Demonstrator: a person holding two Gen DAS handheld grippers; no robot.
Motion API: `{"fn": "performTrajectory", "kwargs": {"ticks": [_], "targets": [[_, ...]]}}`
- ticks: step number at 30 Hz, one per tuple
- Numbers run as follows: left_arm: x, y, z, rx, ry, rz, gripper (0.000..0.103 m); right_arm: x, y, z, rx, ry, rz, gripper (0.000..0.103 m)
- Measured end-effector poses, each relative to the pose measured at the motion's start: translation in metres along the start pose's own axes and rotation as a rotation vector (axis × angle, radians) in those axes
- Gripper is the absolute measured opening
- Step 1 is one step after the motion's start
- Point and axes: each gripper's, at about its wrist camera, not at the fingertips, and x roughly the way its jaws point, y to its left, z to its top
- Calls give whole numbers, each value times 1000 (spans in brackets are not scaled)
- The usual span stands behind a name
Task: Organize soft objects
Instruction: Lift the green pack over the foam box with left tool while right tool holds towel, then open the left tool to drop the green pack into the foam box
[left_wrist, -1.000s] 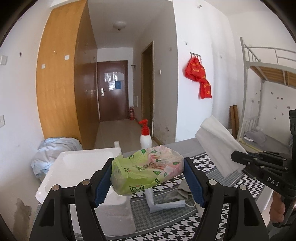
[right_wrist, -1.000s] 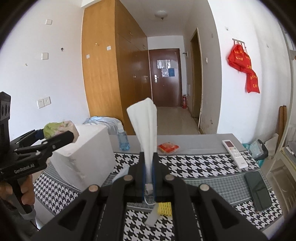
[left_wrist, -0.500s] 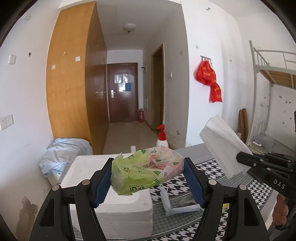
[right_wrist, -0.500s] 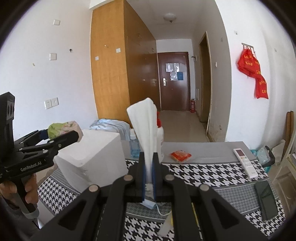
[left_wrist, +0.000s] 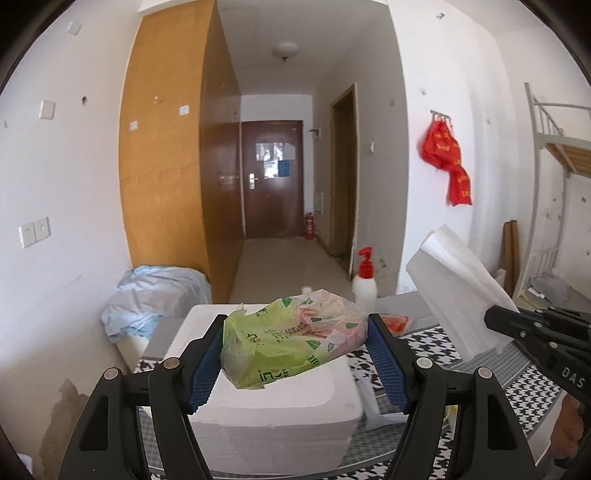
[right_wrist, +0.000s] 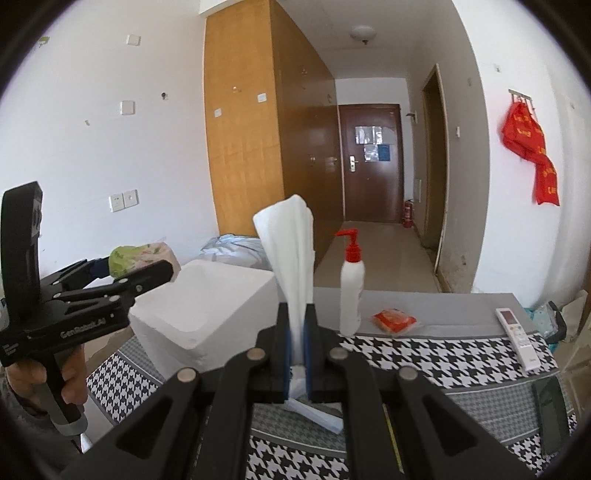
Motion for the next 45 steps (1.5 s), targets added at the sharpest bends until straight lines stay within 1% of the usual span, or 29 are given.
{"fn": "performTrajectory", "kwargs": {"ticks": [7, 13, 23, 27, 33, 35, 37, 40, 45], "targets": [[13, 11, 1, -15, 33, 45, 74, 9, 10, 1, -12, 12, 20, 8], [28, 19, -2, -36, 73, 63, 74, 14, 13, 1, -15, 21, 21, 8], [54, 28, -6, -41, 135, 66, 74, 20, 14, 2, -11, 39, 4, 8], [60, 29, -7, -52, 154, 57, 74, 22, 14, 2, -10, 44, -7, 8], [67, 27, -8, -41, 173, 43, 76, 25, 14, 1, -6, 54, -19, 8], [67, 28, -9, -36, 170, 41, 80, 27, 13, 1, -4, 57, -22, 8], [65, 28, -9, -31, 153, 44, 96, 29, 13, 1, -4, 60, -25, 8], [61, 29, -9, -36, 131, 47, 101, 31, 14, 2, -5, 64, -28, 8], [56, 32, -7, -36, 120, 43, 102, 30, 17, 4, -12, 59, -32, 8]]}}
